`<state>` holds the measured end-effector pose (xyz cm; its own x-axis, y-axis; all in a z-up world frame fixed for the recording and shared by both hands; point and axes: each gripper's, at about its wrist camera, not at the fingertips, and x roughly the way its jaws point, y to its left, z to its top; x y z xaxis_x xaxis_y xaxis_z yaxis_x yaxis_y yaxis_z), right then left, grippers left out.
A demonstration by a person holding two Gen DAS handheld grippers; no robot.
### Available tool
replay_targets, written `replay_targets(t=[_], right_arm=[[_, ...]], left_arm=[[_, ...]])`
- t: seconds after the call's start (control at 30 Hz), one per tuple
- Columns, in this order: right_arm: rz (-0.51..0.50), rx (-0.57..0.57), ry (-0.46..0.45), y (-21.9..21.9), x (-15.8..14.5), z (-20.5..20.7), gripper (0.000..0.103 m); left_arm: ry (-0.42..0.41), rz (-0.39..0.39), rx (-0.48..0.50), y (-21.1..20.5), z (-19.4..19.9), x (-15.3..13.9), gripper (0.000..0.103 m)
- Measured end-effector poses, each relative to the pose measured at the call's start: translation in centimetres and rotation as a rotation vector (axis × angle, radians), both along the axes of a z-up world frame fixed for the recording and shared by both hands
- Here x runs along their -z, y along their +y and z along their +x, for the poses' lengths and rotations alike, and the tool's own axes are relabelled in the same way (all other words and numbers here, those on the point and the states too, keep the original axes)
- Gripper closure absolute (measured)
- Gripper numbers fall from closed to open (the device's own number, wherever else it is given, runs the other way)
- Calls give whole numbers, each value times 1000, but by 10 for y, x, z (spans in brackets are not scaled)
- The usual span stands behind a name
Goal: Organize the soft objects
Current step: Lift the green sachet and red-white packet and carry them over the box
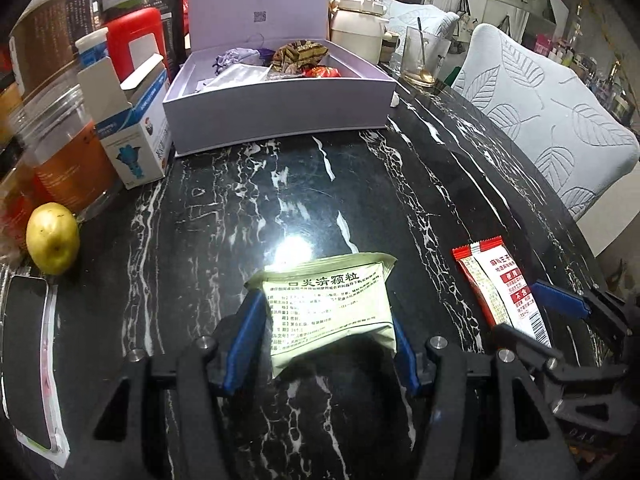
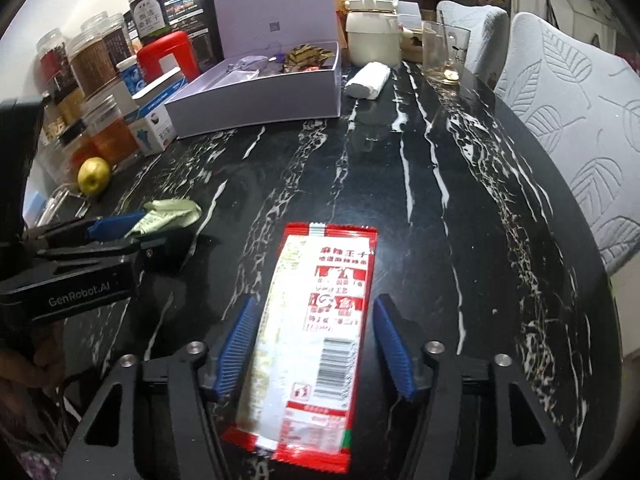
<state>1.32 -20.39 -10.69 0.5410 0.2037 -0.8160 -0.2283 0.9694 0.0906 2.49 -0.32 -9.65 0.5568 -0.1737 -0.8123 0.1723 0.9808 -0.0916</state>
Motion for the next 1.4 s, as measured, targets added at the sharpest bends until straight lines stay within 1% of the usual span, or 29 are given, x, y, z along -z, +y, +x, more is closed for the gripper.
replay_targets(t=[0.1, 0.13, 0.2, 0.3, 0.33, 0.37, 0.4, 0.43, 0.53, 0.63, 0.7, 0.83, 0.97, 1.23, 1.4], right_arm=[[-41, 5, -14, 7, 2, -5, 33], [-46, 6, -16, 7, 2, -6, 28], [-62, 11, -23, 9, 4, -8, 24], [-79, 11, -29, 10, 5, -9, 24], [-85, 13, -30, 9, 5, -10, 28], [-106, 23, -33, 9, 5, -10, 37], [-101, 37, -32, 7, 4, -10, 40], [-105, 48, -33, 6, 3, -10, 53], [-92, 55, -29, 1, 1, -11, 58], [-93, 53, -35, 1, 1, -12, 59], [-72, 56, -34, -1, 0, -12, 60], [10, 61, -17, -9, -3, -13, 60], [24, 58, -35, -10, -10, -18, 61], [60, 37, -61, -6, -23, -27, 61], [100, 10, -89, -4, -38, -34, 61]], left_arm=[[-5, -3, -4, 3, -2, -1, 45], [-5, -4, -5, 4, -3, -1, 45], [-7, -7, -5, 5, -5, -2, 45], [-8, -9, -6, 8, -6, -2, 45], [-8, -10, -7, 8, -6, -2, 45], [-9, -11, -10, 9, -6, -2, 45], [-10, -14, -13, 10, -6, -3, 45], [-10, -15, -15, 11, -6, -3, 45], [-13, -18, -19, 12, -6, -3, 45], [-17, -15, -20, 12, -8, -4, 45], [-23, -10, -19, 11, -9, -6, 45], [-34, -24, -8, 9, -12, -11, 45], [-52, -24, 9, 4, -16, -17, 45], [-105, -29, 9, 2, -26, -38, 45], [-153, -36, 6, 2, -34, -55, 45]])
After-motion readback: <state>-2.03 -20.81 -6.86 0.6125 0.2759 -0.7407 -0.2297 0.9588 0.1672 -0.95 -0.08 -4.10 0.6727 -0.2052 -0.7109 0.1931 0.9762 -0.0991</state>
